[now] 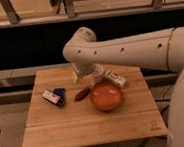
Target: Pick up the ceramic cup
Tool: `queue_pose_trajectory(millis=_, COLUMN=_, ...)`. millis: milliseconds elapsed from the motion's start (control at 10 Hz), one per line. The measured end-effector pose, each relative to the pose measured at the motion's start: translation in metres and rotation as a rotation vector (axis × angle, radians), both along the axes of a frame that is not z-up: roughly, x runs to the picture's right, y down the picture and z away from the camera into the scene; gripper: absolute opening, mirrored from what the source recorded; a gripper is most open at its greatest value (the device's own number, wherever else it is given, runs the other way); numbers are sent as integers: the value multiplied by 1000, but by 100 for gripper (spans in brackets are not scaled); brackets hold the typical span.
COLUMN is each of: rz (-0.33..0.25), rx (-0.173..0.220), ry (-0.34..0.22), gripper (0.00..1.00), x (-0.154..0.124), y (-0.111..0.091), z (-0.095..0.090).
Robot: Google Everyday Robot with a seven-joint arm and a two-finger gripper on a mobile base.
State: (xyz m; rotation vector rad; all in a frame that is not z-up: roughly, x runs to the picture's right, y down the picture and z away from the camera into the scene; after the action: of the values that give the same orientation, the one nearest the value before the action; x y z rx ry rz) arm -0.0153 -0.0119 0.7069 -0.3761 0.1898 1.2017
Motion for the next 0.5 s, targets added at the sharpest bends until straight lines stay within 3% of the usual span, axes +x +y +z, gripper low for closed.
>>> queue_pose_trajectory(millis=200, rz=-57, rx=43, ry=-62, gripper=65, x=31, y=-23, z=-9)
queue_pose_trajectory(millis=500, rz=-87, rx=68, ry=-91, gripper=65, x=47, y=-34, z=-14)
